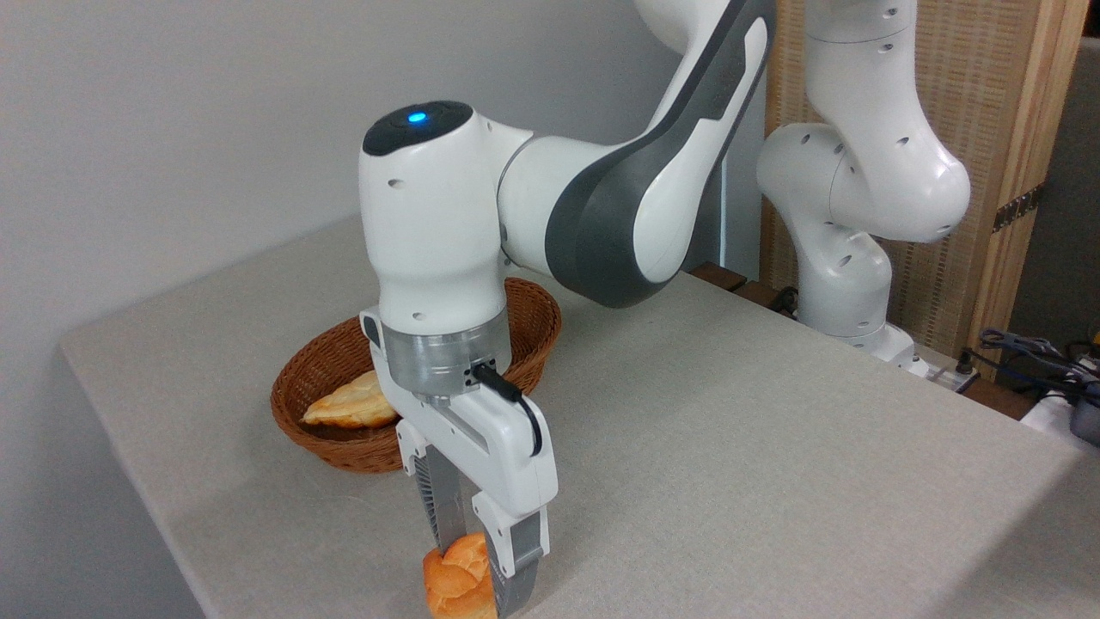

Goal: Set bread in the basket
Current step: 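Close the gripper on the orange bread roll, then lift the orange roll and carry it over the woven basket, then lower the roll beside the flat loaf and open the gripper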

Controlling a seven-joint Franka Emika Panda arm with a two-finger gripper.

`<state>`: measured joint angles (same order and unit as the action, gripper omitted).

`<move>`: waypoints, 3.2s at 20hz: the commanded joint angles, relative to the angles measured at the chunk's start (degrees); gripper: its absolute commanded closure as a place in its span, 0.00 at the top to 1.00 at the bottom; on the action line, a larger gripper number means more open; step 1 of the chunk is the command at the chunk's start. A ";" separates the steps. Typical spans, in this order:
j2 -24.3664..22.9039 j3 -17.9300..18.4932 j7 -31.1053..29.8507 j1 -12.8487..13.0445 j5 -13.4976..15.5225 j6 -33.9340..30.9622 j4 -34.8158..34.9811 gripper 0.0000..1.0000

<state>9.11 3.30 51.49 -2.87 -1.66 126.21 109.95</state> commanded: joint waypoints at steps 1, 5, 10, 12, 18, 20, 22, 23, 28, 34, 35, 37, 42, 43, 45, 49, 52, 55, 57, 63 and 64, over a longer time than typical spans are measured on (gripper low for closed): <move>1.17 -0.13 0.19 0.15 -0.46 2.37 0.52 1.00; 1.88 -0.57 0.36 0.15 -0.01 2.55 0.53 0.73; 2.05 -1.10 0.45 0.15 -0.01 2.46 0.44 0.34; 2.23 -1.10 0.54 0.15 -0.01 2.37 0.44 0.34; 2.23 -1.10 0.54 0.15 -0.01 2.37 0.44 0.32; 2.23 -1.10 0.54 0.15 -0.01 2.37 0.26 0.31; 2.23 -1.10 0.45 0.15 0.07 2.02 0.00 0.31; 2.14 -1.19 0.37 0.15 0.33 1.59 -0.26 0.31; 1.79 -1.19 0.19 0.15 6.13 -5.34 -6.40 0.31; -3.12 -3.11 -0.16 0.23 13.42 -16.42 -11.34 0.33; -4.78 -4.16 -0.25 0.15 14.04 -17.22 -11.08 0.35; -5.68 -7.41 -0.69 0.23 14.22 -19.94 -10.99 0.38; -8.84 -15.15 -6.04 0.23 14.22 -21.36 -7.14 0.41; -9.45 -16.12 -6.31 0.23 14.22 -21.36 -5.82 0.46; -9.64 -18.49 -6.66 0.32 14.22 -21.44 -4.14 0.56; -9.64 -19.91 -6.84 0.50 13.70 -20.31 -1.41 0.89; -9.02 -20.00 -6.84 0.76 13.52 -19.52 -1.14 1.00; -8.76 -20.35 -6.75 0.85 13.61 -19.07 -1.23 1.00; -8.67 -20.44 -6.75 0.85 13.61 -19.07 -1.23 1.00; -8.67 -20.44 -6.75 0.85 13.61 -19.07 -1.23 1.00; -8.58 -20.44 -6.75 0.85 13.61 -19.07 -1.23 1.00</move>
<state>0.97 -17.13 44.72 -2.10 11.64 106.10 108.06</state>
